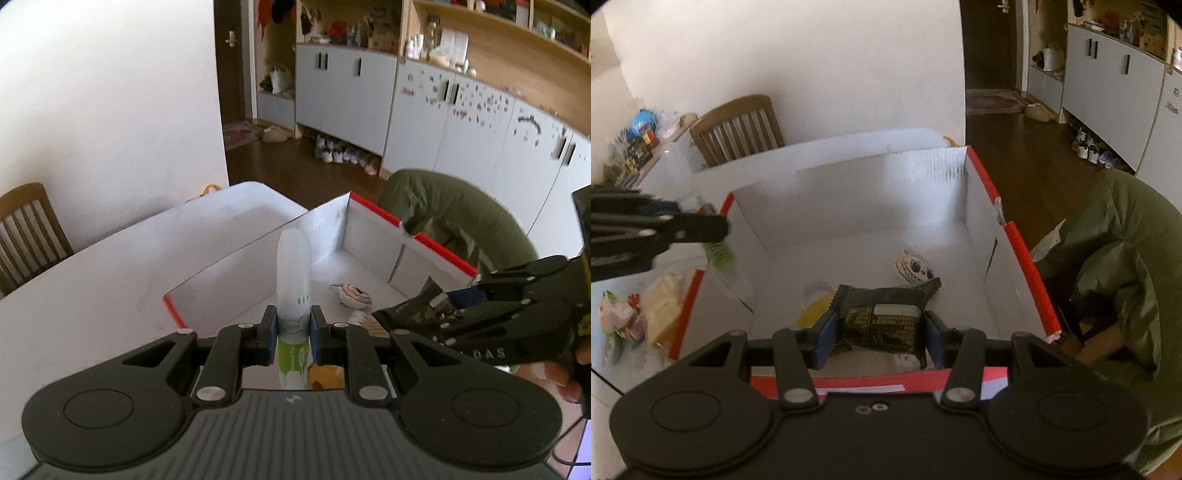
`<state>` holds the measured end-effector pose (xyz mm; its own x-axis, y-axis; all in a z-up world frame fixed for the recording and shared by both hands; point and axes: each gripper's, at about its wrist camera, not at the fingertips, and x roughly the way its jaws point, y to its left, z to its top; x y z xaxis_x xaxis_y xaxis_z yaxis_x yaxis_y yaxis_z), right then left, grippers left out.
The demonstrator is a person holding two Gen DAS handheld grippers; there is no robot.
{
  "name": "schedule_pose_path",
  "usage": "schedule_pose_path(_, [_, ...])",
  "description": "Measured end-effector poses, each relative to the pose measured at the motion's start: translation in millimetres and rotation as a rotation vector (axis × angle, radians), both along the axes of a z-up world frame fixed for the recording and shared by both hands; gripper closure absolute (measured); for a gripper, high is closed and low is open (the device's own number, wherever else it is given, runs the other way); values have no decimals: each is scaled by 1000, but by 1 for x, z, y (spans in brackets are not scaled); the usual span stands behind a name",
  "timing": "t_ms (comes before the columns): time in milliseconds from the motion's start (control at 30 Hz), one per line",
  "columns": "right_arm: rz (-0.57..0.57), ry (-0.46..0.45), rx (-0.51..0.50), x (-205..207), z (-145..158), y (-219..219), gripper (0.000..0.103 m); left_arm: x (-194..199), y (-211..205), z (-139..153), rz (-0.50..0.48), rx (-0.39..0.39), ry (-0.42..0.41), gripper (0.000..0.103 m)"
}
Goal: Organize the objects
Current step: 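Carry the snack packet and marker with both tools into the red box, then open both tools to drop the snack packet and marker in the box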
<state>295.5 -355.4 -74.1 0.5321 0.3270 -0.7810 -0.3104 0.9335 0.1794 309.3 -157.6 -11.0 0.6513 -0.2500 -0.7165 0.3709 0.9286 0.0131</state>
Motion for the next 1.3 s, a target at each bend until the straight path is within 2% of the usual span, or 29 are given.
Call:
schedule_pose_path(233, [58,27,-18,10,-15,6,53,36,-22,-38,-18,111,92,86])
schedule_pose_path(533, [96,40,-23,17,-22,10,52,66,-35,-74,-35,223,157,86])
schedule_pose_path(1000, [65,75,-17,37,-30,9,48,109,-69,-108,-82,273,214,86])
schedule_pose_path(1133, [74,79,-30,39,-33,8,38,118,-69,-118,-76,268,246,86])
schedule_pose_path(1300, [90,67,-42,37,-31,10,34,125,-68,-128,-62,261,286,86])
